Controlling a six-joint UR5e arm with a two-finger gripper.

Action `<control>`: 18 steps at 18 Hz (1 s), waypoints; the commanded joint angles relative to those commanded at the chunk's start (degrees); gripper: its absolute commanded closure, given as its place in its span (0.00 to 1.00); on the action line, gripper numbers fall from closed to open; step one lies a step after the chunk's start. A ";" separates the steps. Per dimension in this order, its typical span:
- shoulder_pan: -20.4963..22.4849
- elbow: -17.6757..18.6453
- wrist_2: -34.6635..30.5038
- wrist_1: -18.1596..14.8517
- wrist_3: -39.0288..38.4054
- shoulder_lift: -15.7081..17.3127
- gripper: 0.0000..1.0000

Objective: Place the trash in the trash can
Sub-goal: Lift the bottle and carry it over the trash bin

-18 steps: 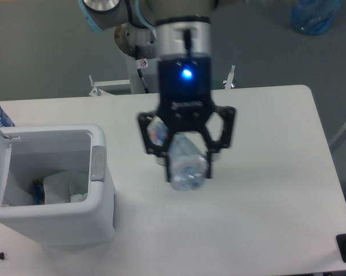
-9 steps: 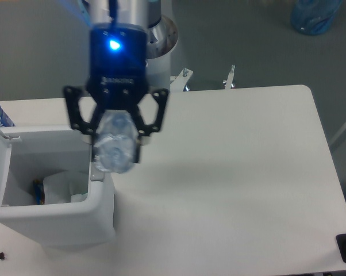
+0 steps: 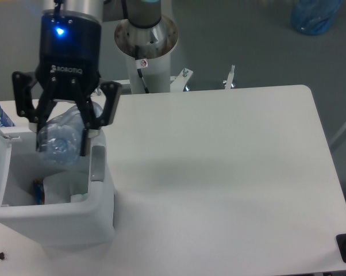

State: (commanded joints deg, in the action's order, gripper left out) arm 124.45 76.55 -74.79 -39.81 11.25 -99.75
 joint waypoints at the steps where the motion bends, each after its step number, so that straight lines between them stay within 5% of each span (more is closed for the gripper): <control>1: 0.00 0.00 0.00 0.00 0.09 -0.18 0.40; 18: -2.46 -0.79 0.00 1.23 0.35 -5.71 0.40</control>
State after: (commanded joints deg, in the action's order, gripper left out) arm 122.00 75.76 -74.79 -38.58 11.60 -105.47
